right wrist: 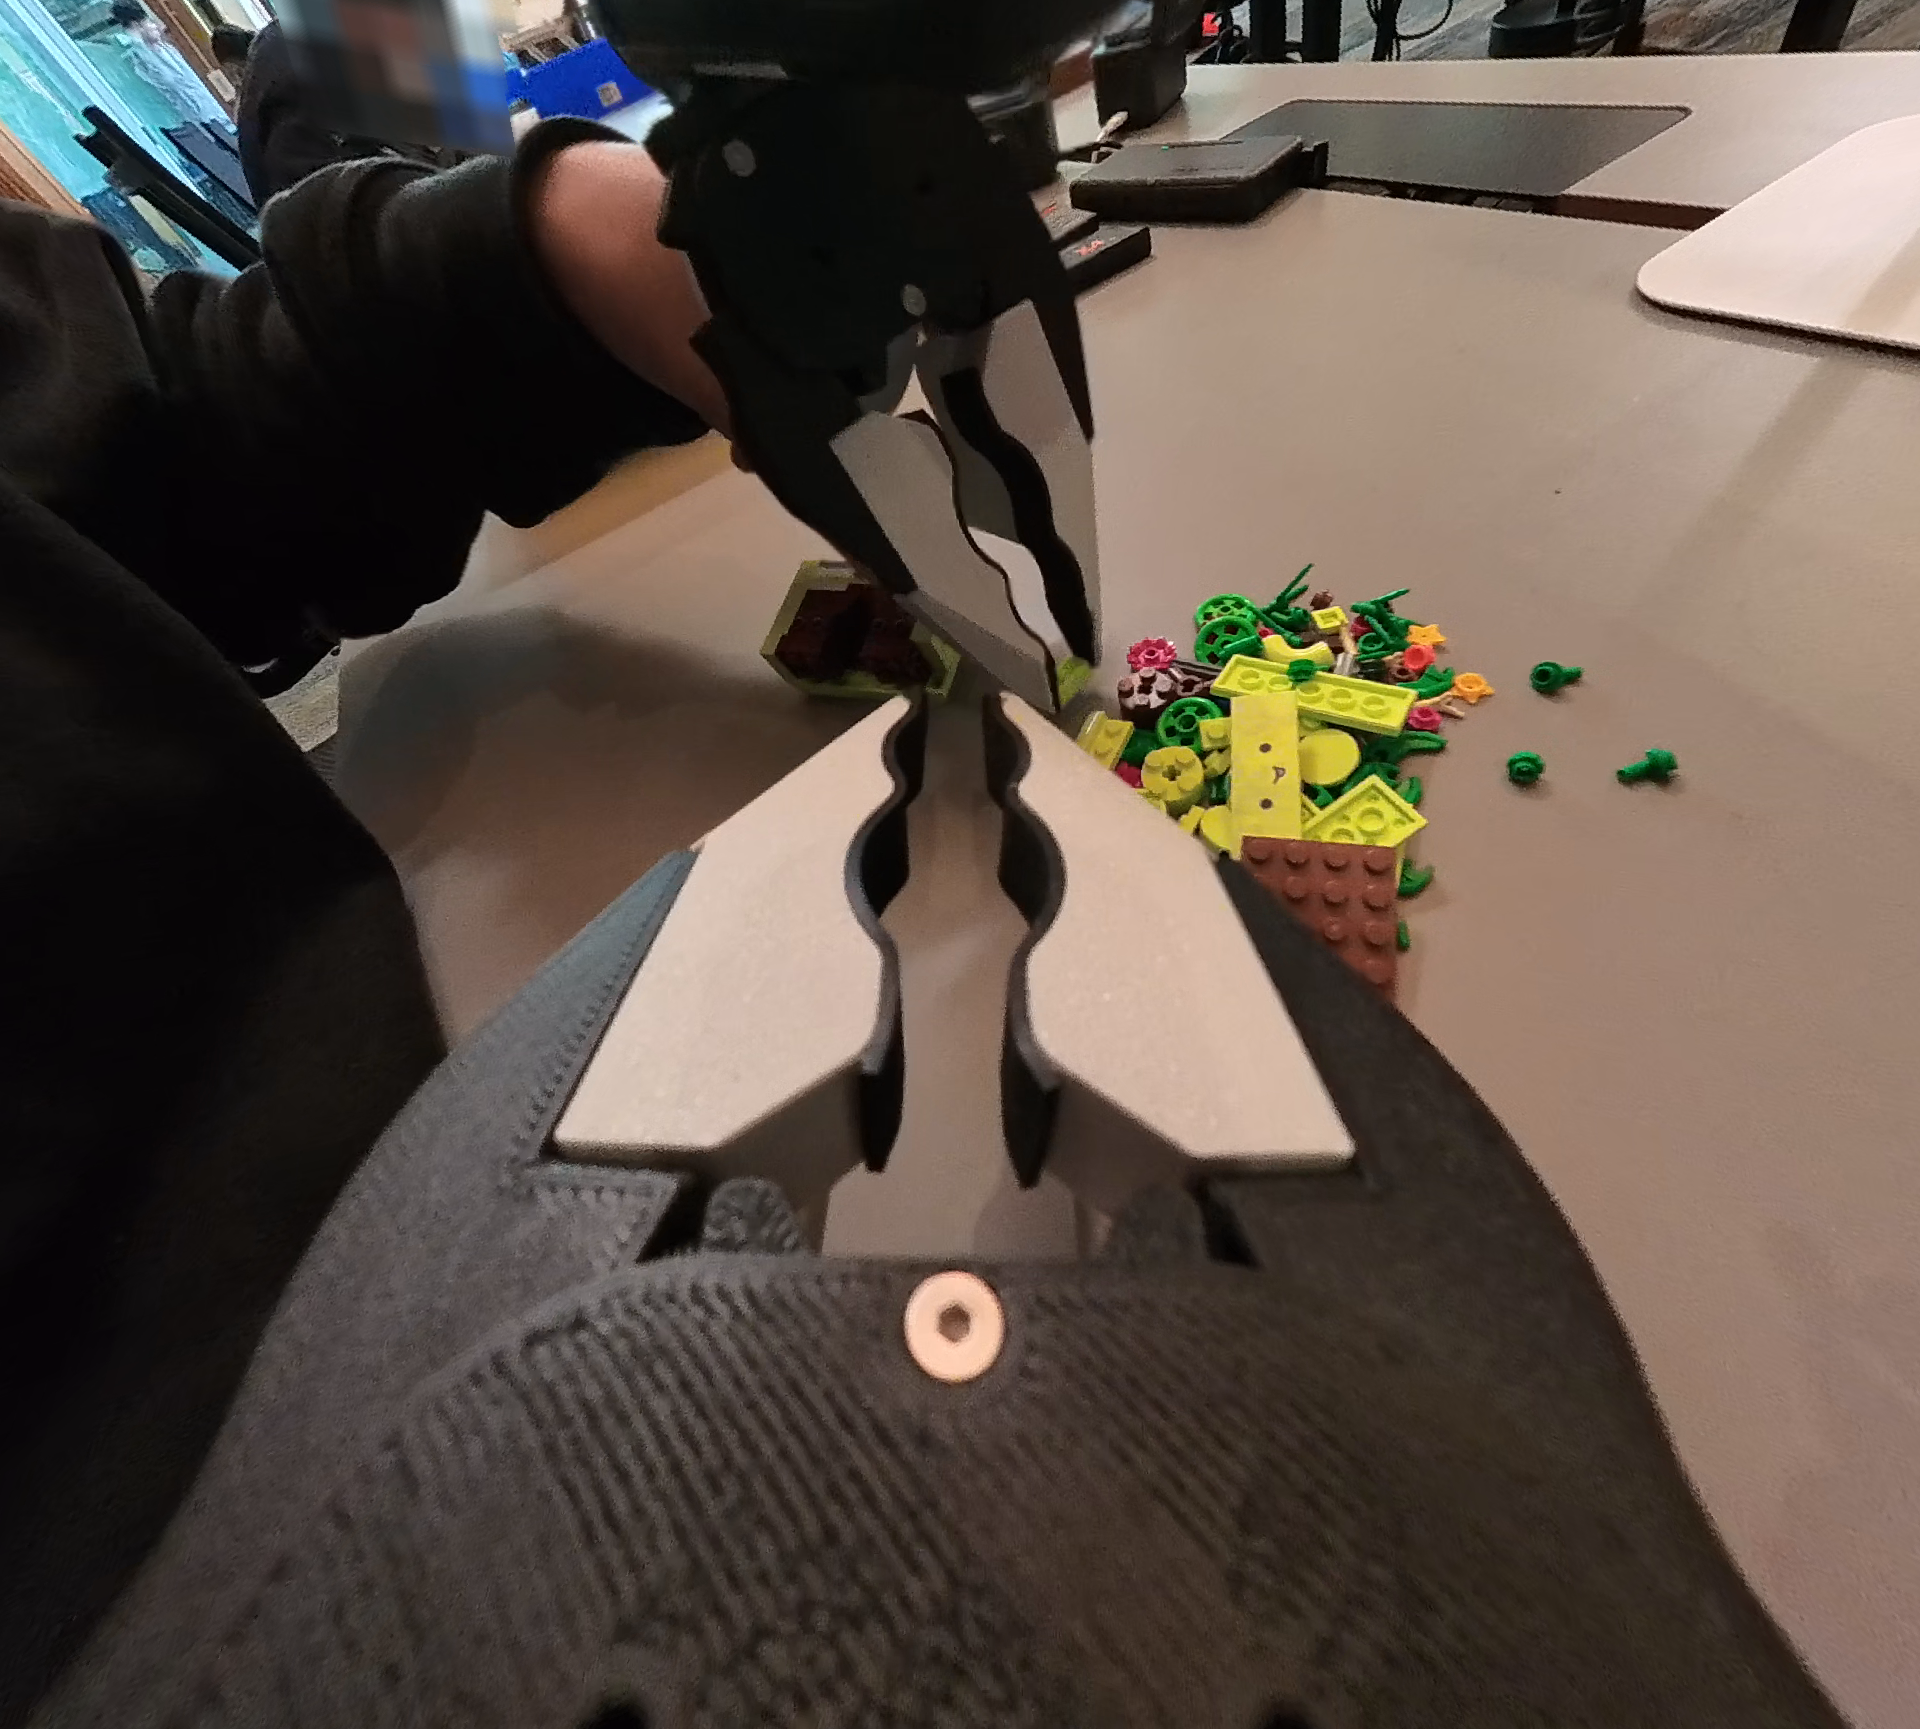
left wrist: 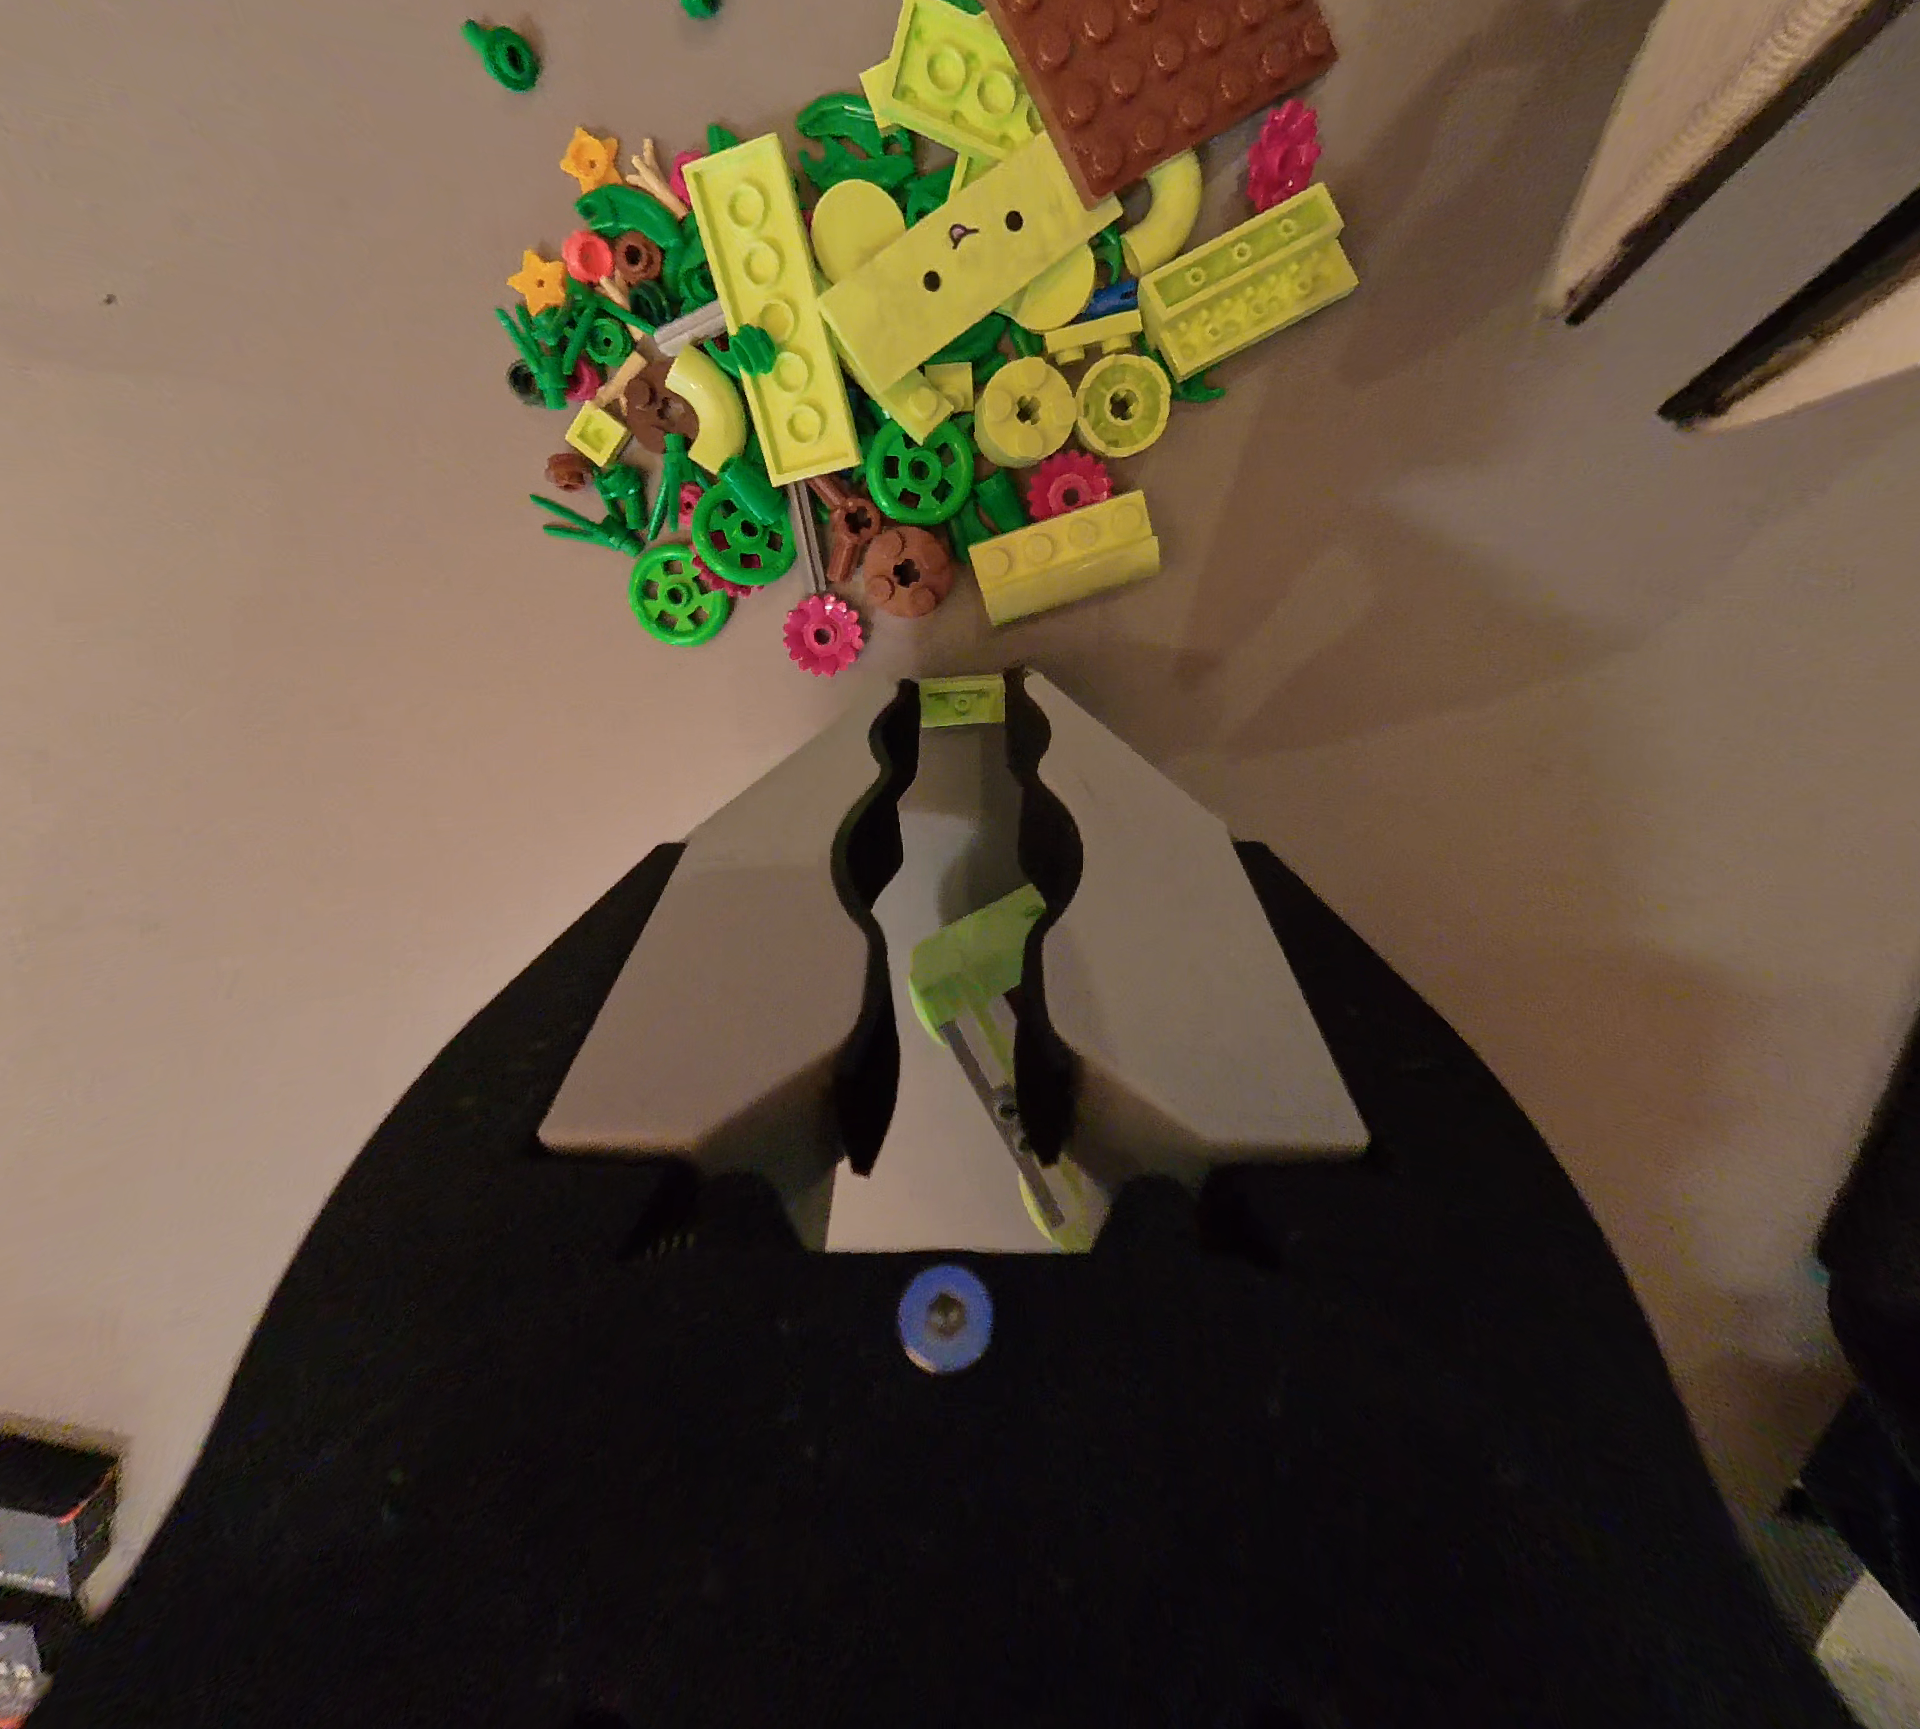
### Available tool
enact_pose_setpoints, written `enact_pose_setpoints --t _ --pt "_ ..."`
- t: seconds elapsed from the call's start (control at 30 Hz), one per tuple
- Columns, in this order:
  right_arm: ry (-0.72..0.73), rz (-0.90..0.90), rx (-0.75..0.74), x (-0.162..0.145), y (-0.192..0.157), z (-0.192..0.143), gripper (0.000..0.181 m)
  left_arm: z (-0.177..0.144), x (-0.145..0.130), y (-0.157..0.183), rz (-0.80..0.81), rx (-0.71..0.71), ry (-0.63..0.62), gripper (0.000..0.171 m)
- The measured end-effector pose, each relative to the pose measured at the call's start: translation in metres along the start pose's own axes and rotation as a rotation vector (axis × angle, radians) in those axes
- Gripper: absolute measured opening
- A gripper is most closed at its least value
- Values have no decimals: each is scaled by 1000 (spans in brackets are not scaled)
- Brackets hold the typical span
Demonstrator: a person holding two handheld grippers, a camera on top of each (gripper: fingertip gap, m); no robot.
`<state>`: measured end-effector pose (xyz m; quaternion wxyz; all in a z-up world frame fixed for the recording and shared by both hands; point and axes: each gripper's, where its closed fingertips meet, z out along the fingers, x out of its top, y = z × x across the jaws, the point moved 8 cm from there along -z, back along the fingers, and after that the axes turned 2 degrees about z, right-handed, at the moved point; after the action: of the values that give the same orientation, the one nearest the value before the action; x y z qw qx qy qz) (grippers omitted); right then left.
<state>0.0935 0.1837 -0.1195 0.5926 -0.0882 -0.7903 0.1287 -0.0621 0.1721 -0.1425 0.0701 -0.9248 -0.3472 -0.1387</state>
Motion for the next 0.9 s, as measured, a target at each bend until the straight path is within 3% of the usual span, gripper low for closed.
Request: enact_pose_setpoints --t 0.1,0.2,0.3,0.43,0.53,0.7,0.9 --pt "11 -11 -9 1 0 -2 12 -17 0 0 -40 -8 125 14" --pt "74 -95 -35 8 -3 -6 22 -46 3 7 -138 -127 412 13" --pt "149 -273 -17 13 -17 -10 24 -68 -1 16 -289 -347 729 14" --pt "232 -447 13 14 -34 -9 36 -77 -13 30 -465 -685 1000 13" --pt "269 -559 5 14 -43 -9 36 -74 -18 42 -535 -823 1068 13" --pt "376 -732 -18 11 -58 -14 19 -64 -16 60 -547 -895 1072 13" --pt "364 -762 -2 7 -59 -11 9 -52 -13 68 -552 -982 1065 13"
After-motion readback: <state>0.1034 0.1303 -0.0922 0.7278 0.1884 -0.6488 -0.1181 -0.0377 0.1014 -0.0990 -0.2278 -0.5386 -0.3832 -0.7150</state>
